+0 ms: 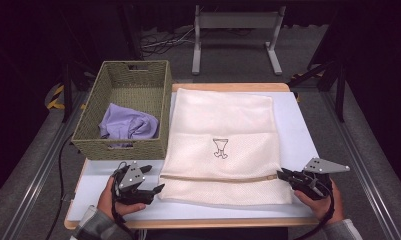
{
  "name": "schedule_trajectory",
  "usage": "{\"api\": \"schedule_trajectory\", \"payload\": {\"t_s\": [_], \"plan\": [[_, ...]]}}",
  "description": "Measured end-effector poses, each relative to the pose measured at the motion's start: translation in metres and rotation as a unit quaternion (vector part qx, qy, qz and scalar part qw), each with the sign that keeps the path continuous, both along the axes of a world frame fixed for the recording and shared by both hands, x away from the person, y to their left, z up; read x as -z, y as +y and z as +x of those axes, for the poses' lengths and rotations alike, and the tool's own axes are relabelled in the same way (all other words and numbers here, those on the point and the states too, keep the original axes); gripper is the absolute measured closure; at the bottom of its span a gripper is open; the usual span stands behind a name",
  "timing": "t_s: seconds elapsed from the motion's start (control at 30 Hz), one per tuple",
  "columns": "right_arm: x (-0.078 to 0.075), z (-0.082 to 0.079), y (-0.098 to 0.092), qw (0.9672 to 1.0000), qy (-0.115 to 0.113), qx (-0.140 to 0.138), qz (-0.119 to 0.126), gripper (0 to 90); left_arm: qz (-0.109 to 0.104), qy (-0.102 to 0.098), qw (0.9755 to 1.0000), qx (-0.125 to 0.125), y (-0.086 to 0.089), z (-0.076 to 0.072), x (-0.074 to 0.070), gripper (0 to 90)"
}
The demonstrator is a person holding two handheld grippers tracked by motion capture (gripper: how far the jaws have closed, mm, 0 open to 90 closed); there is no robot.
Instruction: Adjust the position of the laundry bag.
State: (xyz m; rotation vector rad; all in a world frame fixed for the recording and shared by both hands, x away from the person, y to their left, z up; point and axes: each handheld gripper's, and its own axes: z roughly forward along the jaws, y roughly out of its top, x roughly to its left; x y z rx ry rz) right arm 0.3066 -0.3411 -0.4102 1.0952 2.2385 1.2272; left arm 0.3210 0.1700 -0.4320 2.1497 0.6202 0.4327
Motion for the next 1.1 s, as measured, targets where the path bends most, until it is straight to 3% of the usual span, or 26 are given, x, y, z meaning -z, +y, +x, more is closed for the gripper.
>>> {"api": "schedule_trajectory", "payload": {"t_s": [0.27,0.33,0.37,0.4,0.43,0.47,0.5,0.6,0.67,0.73,0.77,1.0,1.1], "plan": [[-0.003,0.000,0.003,0.9999,-0.009,-0.007,-0.007,83.5,0.007,0.005,0.9975,0.070,-0.046,0.010,-0.009,43.0],[-0.004,0.000,0.003,0.9999,-0.010,-0.007,-0.005,83.5,0.004,0.004,0.9951,0.099,-0.065,0.012,-0.014,49.9],[-0.004,0.000,0.003,0.9999,-0.010,-0.007,-0.005,83.5,0.004,0.004,0.9951,0.099,-0.065,0.012,-0.014,57.3],[-0.004,0.000,0.003,0.9999,-0.012,-0.006,-0.003,83.4,0.015,-0.001,0.9920,0.125,-0.084,0.012,-0.018,62.2],[-0.004,0.000,0.004,0.9999,-0.013,-0.007,-0.004,83.3,0.015,-0.001,0.9920,0.125,-0.084,0.012,-0.018,66.3],[-0.004,0.000,0.004,0.9999,-0.013,-0.007,-0.004,83.3,0.014,-0.002,0.9897,0.142,-0.096,0.012,-0.020,66.3],[-0.004,-0.001,0.004,0.9999,-0.014,-0.005,-0.005,83.3,0.018,-0.004,0.9878,0.155,-0.106,0.012,-0.020,73.4],[-0.004,-0.002,0.005,0.9998,-0.016,-0.005,-0.004,83.2,0.030,-0.007,0.9827,0.183,-0.139,0.014,-0.020,81.9],[-0.005,-0.002,0.005,0.9998,-0.017,-0.005,-0.003,83.2,0.029,-0.007,0.9817,0.188,-0.149,0.014,-0.019,86.7],[-0.005,-0.003,0.005,0.9998,-0.017,-0.008,-0.002,83.2,0.025,-0.005,0.9790,0.202,-0.167,0.016,-0.019,89.4],[-0.005,-0.003,0.005,0.9998,-0.017,-0.008,-0.002,83.2,0.025,-0.005,0.9790,0.202,-0.167,0.016,-0.019,89.9],[-0.007,-0.004,0.007,0.9998,-0.020,-0.010,-0.002,83.2,0.034,-0.008,0.9716,0.234,-0.214,0.016,-0.016,90.0],[-0.008,-0.005,0.008,0.9997,-0.020,-0.011,0.000,83.2,0.036,-0.008,0.9703,0.239,-0.230,0.017,-0.018,90.0]]}}
